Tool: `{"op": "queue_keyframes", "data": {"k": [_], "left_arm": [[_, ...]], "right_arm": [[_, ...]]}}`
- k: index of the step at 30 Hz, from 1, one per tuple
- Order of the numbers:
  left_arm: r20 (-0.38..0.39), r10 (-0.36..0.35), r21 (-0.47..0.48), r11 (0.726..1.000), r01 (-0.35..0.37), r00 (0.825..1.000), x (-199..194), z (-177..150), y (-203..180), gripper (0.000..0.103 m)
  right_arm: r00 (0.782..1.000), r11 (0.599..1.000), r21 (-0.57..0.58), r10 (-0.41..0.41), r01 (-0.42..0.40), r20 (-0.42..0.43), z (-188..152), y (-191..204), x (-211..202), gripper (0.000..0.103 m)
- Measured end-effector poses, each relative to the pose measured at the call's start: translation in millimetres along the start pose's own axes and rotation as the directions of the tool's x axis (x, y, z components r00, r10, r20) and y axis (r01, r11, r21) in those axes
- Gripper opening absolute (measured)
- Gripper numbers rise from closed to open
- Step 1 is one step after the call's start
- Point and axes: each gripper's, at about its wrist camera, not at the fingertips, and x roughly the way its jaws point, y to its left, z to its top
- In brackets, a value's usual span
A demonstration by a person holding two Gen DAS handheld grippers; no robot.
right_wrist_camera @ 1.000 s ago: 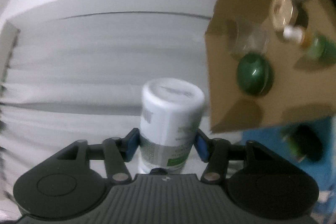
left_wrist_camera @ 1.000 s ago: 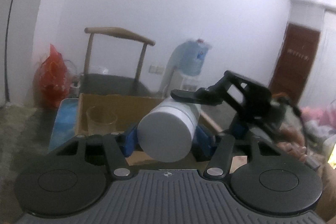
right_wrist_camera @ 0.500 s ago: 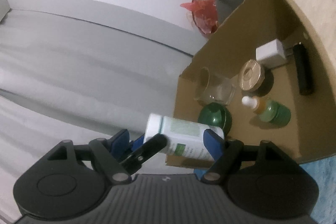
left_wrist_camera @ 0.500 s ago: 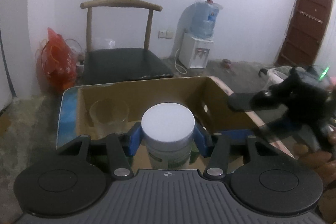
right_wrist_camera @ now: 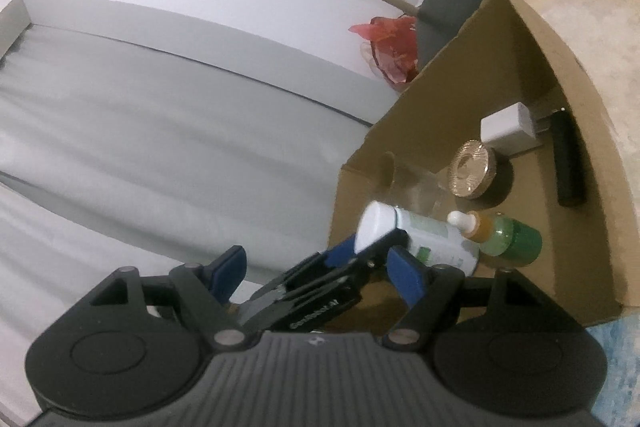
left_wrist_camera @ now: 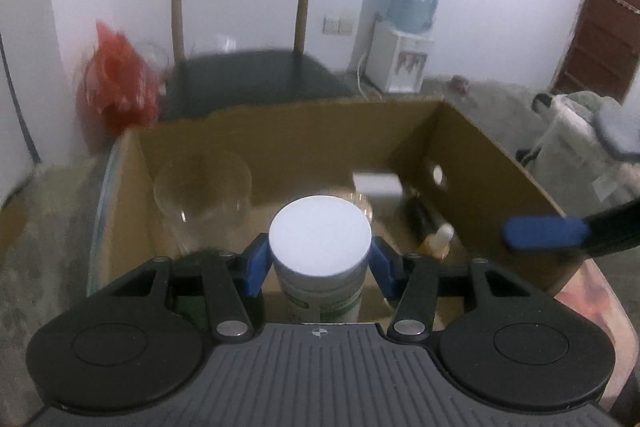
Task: Organize rigid objects
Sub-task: 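Lower the white bottle back into the box and open the right tool, then reach the right tool to the black oval item on the table and grasp it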
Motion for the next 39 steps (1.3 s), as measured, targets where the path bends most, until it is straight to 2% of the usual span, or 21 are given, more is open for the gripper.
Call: {"op": "queue_keyframes", "data": {"k": [3,5,8,12,19,22,25,28,32,34,39], "left_arm": [[0.031,-0.017,-0.016,1.0,0.017,0.999,-7,-2,4,0.062],[0.056,-0.014,-0.013,1.0,0.015,0.998,-12,-2,3,0.081],[0.095,-0.009,-0.014,1.0,0.01,0.995,-21,1,1,0.097],[0.148,-0.022,-0.051,0.998,0.029,0.989,-42,1,2,0.099],[0.218,-0.079,-0.144,0.983,0.112,0.973,-118,-21,9,0.101],[0.243,-0.067,-0.161,0.981,0.108,0.968,-154,-39,8,0.103],[0.234,-0.044,-0.183,0.979,0.089,0.971,-171,-52,9,0.103],[0.194,-0.036,-0.196,0.978,0.075,0.98,-159,-71,8,0.103],[0.102,-0.066,-0.203,0.976,0.086,0.993,-110,-101,2,0.103],[0.062,-0.06,-0.167,0.984,0.07,0.996,-89,-110,-6,0.103],[0.045,0.007,-0.036,0.999,-0.005,0.999,-49,-118,-25,0.103]], "right_arm": [[1.0,1.0,-0.016,-0.009,0.01,0.014,-1,1,-4,0.08],[1.0,0.999,-0.029,-0.017,0.018,0.023,-3,3,-6,0.08],[0.999,0.999,-0.046,-0.021,0.023,0.035,-8,8,-13,0.08],[0.997,0.993,-0.108,-0.031,0.037,0.064,-18,22,-26,0.08],[0.995,0.961,-0.267,-0.046,0.069,0.089,-56,54,-62,0.08],[0.996,0.953,-0.292,-0.059,0.078,0.074,-72,55,-71,0.08],[0.995,0.949,-0.299,-0.091,0.099,0.04,-85,45,-67,0.08],[0.988,0.946,-0.289,-0.153,0.149,0.006,-94,27,-50,0.08],[0.965,0.923,-0.303,-0.26,0.236,-0.041,-105,5,-16,0.074],[0.952,0.906,-0.325,-0.302,0.27,-0.052,-109,-1,0,0.072],[0.939,0.885,-0.35,-0.341,0.307,-0.039,-115,-10,19,0.064]]}}
